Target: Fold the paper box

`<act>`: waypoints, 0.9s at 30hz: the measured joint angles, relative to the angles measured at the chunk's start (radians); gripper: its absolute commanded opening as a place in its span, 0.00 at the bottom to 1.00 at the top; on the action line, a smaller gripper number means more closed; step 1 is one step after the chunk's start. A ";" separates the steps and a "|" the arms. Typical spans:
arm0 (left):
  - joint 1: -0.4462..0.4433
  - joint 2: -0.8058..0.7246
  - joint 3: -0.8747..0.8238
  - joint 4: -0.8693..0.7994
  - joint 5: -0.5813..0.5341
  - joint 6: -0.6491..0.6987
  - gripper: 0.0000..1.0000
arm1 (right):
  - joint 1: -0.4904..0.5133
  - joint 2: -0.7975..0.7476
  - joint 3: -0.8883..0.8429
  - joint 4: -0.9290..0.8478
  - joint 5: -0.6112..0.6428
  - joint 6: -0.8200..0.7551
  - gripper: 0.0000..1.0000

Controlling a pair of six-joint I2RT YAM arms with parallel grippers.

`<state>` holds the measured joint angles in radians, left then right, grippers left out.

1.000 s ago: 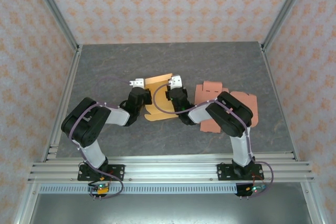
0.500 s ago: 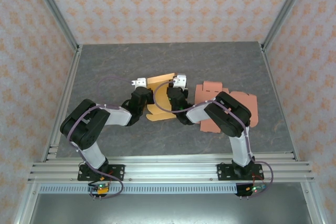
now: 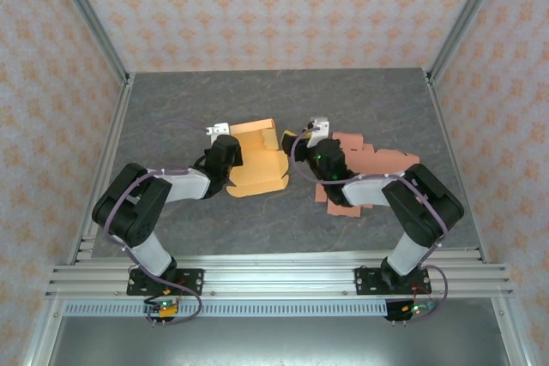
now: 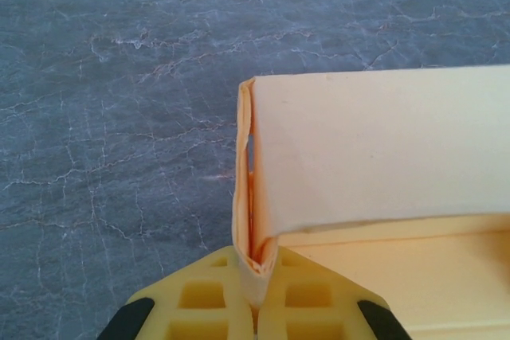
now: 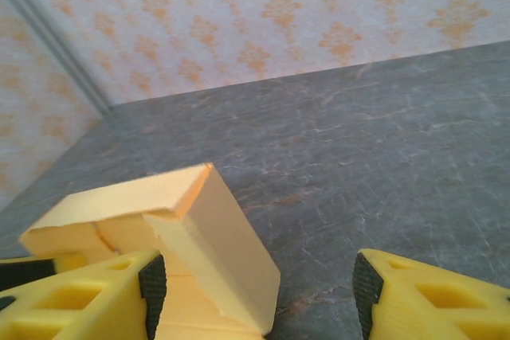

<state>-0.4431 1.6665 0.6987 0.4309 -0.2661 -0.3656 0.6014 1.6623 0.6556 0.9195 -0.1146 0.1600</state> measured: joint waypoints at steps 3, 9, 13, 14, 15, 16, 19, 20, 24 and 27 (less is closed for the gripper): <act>0.000 -0.011 0.010 -0.035 0.003 -0.001 0.00 | -0.071 -0.001 0.018 -0.062 -0.147 -0.063 0.63; 0.000 -0.036 0.053 -0.122 0.048 -0.031 0.00 | -0.080 0.068 0.200 -0.267 -0.383 -0.275 0.61; 0.000 -0.057 0.056 -0.144 0.079 -0.056 0.00 | -0.079 0.112 0.235 -0.301 -0.406 -0.380 0.58; 0.000 -0.059 0.057 -0.151 0.083 -0.058 0.00 | -0.078 0.124 0.241 -0.308 -0.401 -0.395 0.55; 0.000 -0.061 0.057 -0.157 0.088 -0.061 0.00 | -0.076 0.137 0.248 -0.307 -0.386 -0.406 0.50; 0.000 -0.063 0.057 -0.164 0.095 -0.064 0.00 | -0.071 0.153 0.255 -0.307 -0.359 -0.417 0.46; -0.002 -0.072 0.057 -0.184 0.103 -0.085 0.00 | -0.042 0.194 0.272 -0.289 -0.252 -0.432 0.36; -0.002 -0.075 0.058 -0.190 0.103 -0.091 0.00 | -0.025 0.206 0.278 -0.274 -0.209 -0.437 0.34; -0.017 -0.085 0.074 -0.229 0.093 -0.128 0.00 | 0.064 0.262 0.305 -0.197 0.026 -0.436 0.25; -0.043 -0.092 0.092 -0.267 0.068 -0.172 0.00 | 0.111 0.303 0.323 -0.120 0.246 -0.414 0.11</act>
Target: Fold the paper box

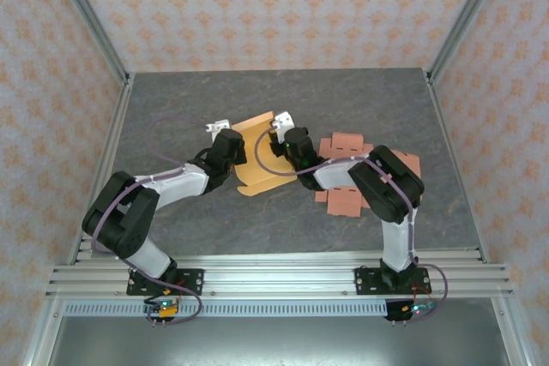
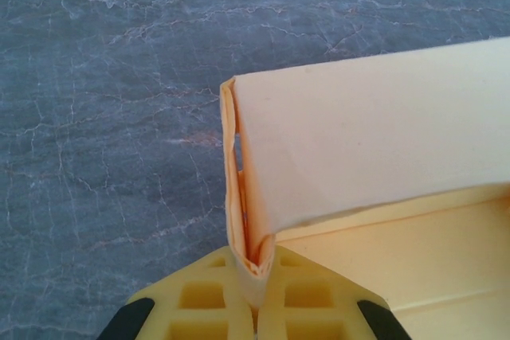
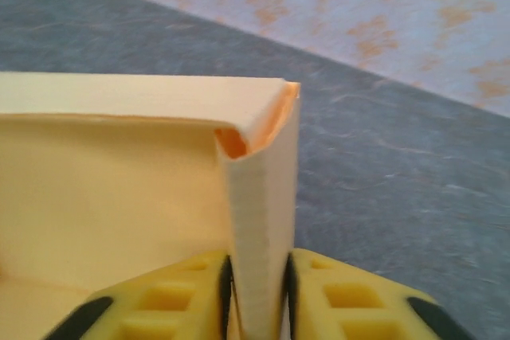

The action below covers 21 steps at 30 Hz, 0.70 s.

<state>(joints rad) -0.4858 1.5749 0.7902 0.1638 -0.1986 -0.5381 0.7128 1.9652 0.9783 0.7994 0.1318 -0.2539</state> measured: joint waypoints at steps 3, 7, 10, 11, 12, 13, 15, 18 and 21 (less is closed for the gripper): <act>-0.030 -0.009 0.019 -0.009 -0.012 -0.040 0.00 | 0.027 0.025 0.003 0.055 0.195 0.052 0.05; -0.049 -0.039 0.026 -0.011 -0.024 -0.072 0.00 | 0.056 0.026 0.015 0.076 0.339 0.074 0.05; -0.051 -0.062 0.026 -0.011 -0.032 -0.087 0.00 | 0.069 0.026 0.025 0.087 0.385 0.087 0.03; -0.051 -0.067 0.026 -0.011 -0.034 -0.090 0.00 | 0.071 0.026 0.026 0.089 0.391 0.092 0.03; -0.052 -0.070 0.026 -0.012 -0.036 -0.092 0.00 | 0.075 0.026 0.026 0.089 0.401 0.099 0.04; -0.053 -0.071 0.026 -0.012 -0.039 -0.093 0.00 | 0.079 0.026 0.026 0.089 0.409 0.105 0.04; -0.056 -0.072 0.026 -0.012 -0.048 -0.094 0.00 | 0.083 0.026 0.025 0.090 0.420 0.117 0.11; -0.058 -0.072 0.026 -0.020 -0.053 -0.095 0.00 | 0.083 0.026 0.018 0.101 0.420 0.159 0.27; -0.065 -0.072 0.025 -0.038 -0.061 -0.112 0.00 | 0.072 0.011 -0.010 0.114 0.384 0.187 0.38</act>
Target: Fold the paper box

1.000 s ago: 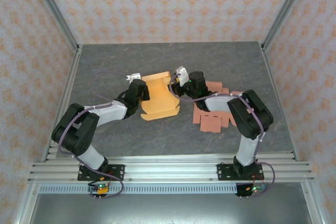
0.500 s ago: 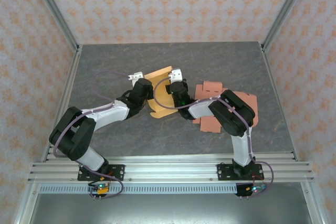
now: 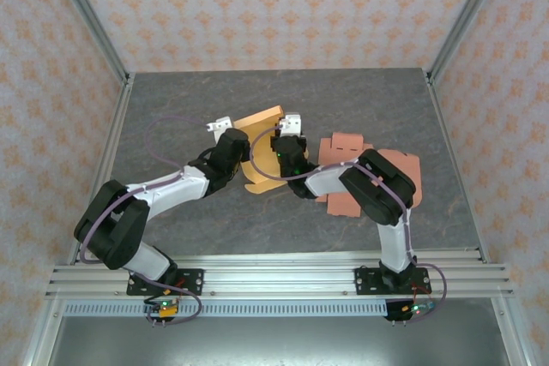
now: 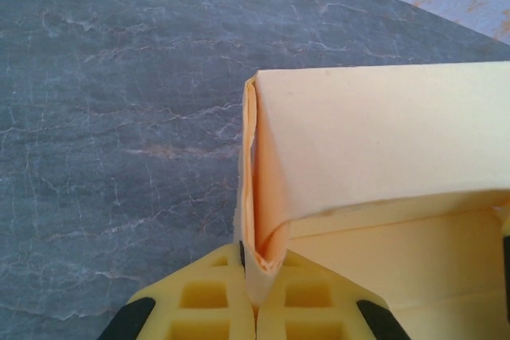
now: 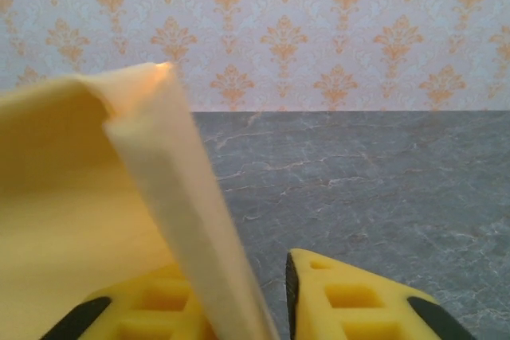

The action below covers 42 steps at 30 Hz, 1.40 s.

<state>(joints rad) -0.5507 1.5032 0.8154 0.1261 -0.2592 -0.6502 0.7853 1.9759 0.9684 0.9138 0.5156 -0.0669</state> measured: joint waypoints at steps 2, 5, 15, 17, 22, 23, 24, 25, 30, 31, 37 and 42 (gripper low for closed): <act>-0.005 0.000 0.000 -0.005 -0.011 -0.005 0.00 | -0.013 -0.027 -0.038 0.008 -0.056 0.014 0.42; -0.006 0.000 0.000 -0.014 -0.019 -0.003 0.00 | -0.034 -0.095 -0.107 0.010 -0.167 0.031 0.47; -0.006 0.000 0.003 -0.008 -0.048 0.049 0.00 | -0.237 -0.404 -0.254 -0.081 -0.781 -0.034 0.61; -0.006 -0.002 0.001 0.013 -0.048 0.087 0.00 | -0.288 -0.462 -0.249 -0.172 -0.889 -0.109 0.68; -0.001 -0.007 -0.008 0.080 -0.005 0.201 0.00 | -0.369 -0.495 -0.101 -0.566 -1.164 -0.412 0.69; 0.001 -0.007 -0.009 0.098 0.011 0.228 0.00 | -0.385 -0.476 -0.041 -0.674 -1.221 -0.492 0.69; 0.002 -0.007 -0.011 0.113 0.024 0.249 0.00 | -0.398 -0.454 0.012 -0.763 -1.264 -0.556 0.69; 0.002 -0.007 -0.012 0.126 0.040 0.268 0.00 | -0.409 -0.431 0.056 -0.838 -1.299 -0.615 0.69; 0.007 -0.007 -0.012 0.147 0.120 0.343 0.00 | -0.439 -0.385 0.115 -1.038 -1.391 -0.789 0.70; 0.007 -0.007 -0.012 0.148 0.128 0.353 0.00 | -0.441 -0.383 0.115 -1.051 -1.398 -0.800 0.70; 0.011 -0.007 -0.021 0.174 0.172 0.404 0.00 | -0.461 -0.353 0.143 -1.126 -1.435 -0.828 0.67; 0.021 -0.007 -0.034 0.188 0.193 0.442 0.00 | -0.463 -0.319 0.177 -1.173 -1.458 -0.836 0.65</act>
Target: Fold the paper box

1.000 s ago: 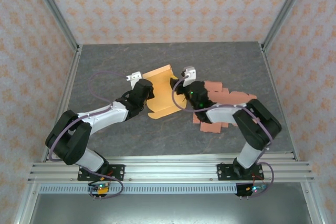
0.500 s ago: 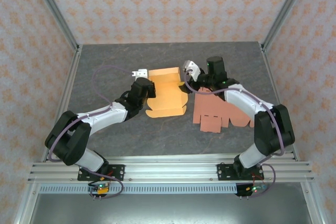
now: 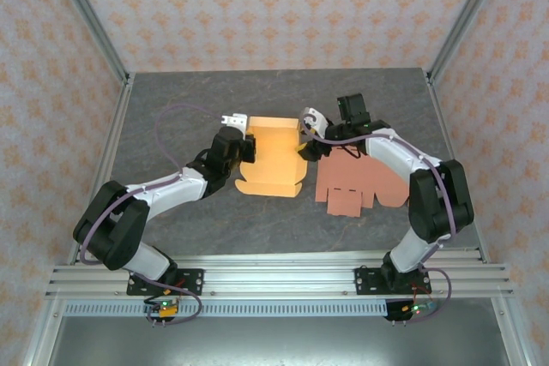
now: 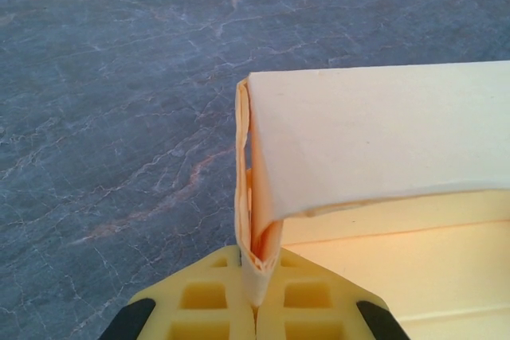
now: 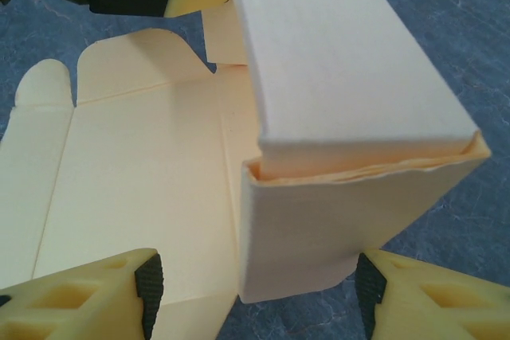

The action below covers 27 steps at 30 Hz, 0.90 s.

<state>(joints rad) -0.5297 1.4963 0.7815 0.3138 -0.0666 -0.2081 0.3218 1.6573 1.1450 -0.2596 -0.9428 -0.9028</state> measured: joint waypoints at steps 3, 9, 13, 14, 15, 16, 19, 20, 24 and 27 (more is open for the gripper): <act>0.002 0.000 0.000 0.003 0.011 0.024 0.00 | 0.000 0.003 0.003 -0.021 0.007 -0.009 0.66; 0.003 0.000 0.000 0.005 0.029 0.052 0.00 | -0.010 0.003 0.032 -0.081 0.050 -0.074 0.67; 0.006 0.000 0.000 0.010 0.045 0.051 0.00 | -0.049 0.002 0.032 -0.108 0.039 -0.099 0.68; 0.006 0.000 0.000 0.014 0.045 0.051 0.00 | -0.059 0.002 0.032 -0.111 0.035 -0.102 0.68; 0.006 0.000 0.000 0.016 0.048 0.051 0.00 | -0.065 0.002 0.032 -0.112 0.029 -0.104 0.68; 0.006 0.000 0.000 0.017 0.050 0.051 0.00 | -0.067 0.002 0.032 -0.112 0.023 -0.104 0.68; 0.006 0.001 0.000 0.018 0.056 0.050 0.00 | -0.058 0.002 0.032 -0.111 0.002 -0.092 0.68; 0.006 0.001 0.000 0.019 0.060 0.050 0.00 | -0.053 0.002 0.032 -0.111 -0.001 -0.087 0.68; 0.006 0.018 0.001 0.026 0.063 0.049 0.00 | -0.019 0.003 0.033 -0.109 0.007 -0.064 0.65; 0.006 0.025 0.001 0.038 0.068 0.042 0.00 | -0.004 0.007 0.035 -0.107 0.012 -0.047 0.60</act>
<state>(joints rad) -0.5232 1.5211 0.7822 0.3519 0.0010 -0.1661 0.3180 1.6646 1.1797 -0.3668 -0.9306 -0.9497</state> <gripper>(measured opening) 0.052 0.633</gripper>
